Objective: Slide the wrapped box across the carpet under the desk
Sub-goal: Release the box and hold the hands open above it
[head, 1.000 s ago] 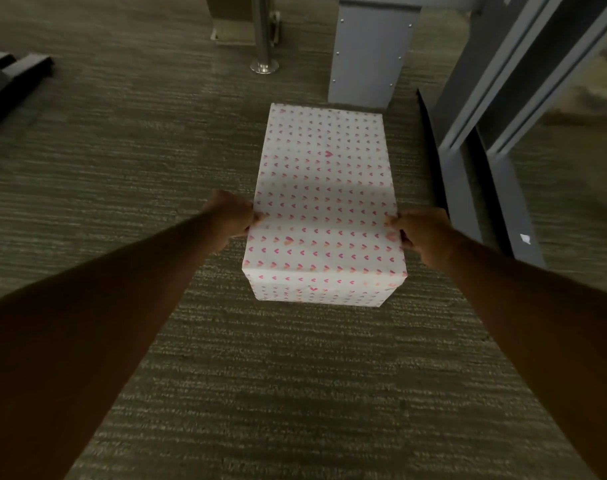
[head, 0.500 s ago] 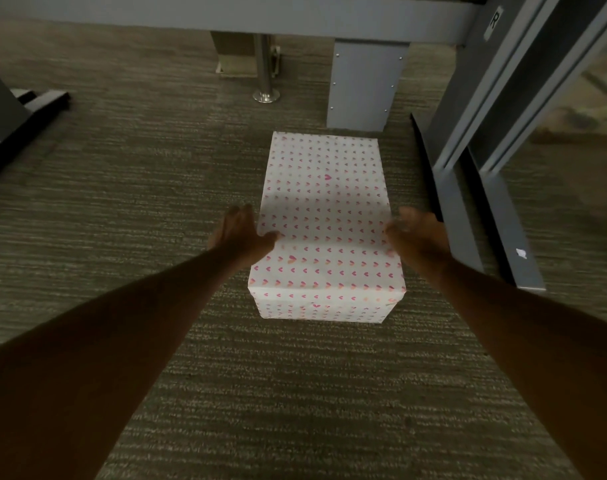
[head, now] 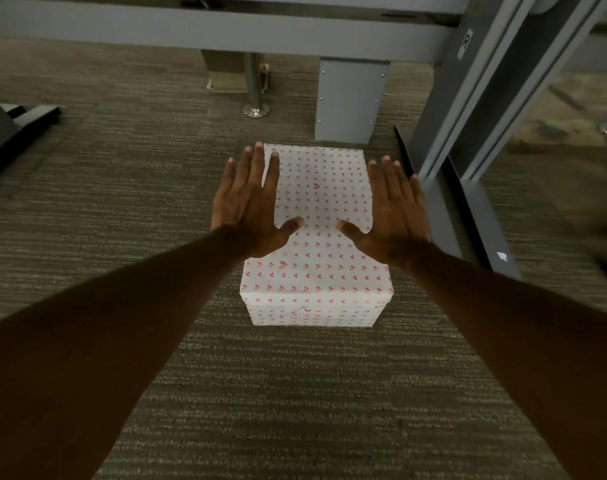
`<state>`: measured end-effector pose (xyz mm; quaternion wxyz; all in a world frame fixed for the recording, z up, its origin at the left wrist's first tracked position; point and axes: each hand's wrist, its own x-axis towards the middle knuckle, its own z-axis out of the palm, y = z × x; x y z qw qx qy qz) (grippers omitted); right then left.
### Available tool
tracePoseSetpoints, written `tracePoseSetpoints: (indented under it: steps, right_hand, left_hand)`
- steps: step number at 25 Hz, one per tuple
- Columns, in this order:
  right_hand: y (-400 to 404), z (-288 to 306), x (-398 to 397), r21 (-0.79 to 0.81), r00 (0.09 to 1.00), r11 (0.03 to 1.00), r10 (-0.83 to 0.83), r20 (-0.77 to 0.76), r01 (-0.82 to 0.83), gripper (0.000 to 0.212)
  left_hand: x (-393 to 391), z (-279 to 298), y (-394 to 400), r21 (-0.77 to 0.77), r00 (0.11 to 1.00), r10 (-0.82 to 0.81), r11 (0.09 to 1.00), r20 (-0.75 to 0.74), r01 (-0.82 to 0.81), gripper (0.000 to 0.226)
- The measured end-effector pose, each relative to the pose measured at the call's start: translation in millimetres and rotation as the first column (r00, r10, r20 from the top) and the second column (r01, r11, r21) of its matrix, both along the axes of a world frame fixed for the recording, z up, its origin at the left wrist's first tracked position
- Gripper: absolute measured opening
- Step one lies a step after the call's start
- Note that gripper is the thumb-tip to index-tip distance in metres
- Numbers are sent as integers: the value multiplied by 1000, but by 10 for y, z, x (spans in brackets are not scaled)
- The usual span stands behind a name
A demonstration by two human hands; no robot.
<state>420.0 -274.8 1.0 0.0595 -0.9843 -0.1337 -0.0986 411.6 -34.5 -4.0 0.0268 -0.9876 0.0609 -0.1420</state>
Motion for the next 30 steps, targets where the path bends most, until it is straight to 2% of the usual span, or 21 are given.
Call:
tracePoseSetpoints:
  steps: [5, 26, 30]
  right_hand:
    - [15, 40, 4, -67, 1000, 998, -1, -13, 0, 111]
    - [50, 90, 3, -62, 999, 998, -16, -51, 13, 110]
    - [21, 67, -1, -11, 998, 999, -32, -51, 32, 109]
  left_hand:
    - [-20, 67, -47, 20, 1000, -2, 1000, 8, 1, 115]
    - [-43, 13, -148, -57, 998, -25, 998, -51, 22, 117]
    - [-73, -5, -112, -179, 995, -12, 984, -101, -7, 113]
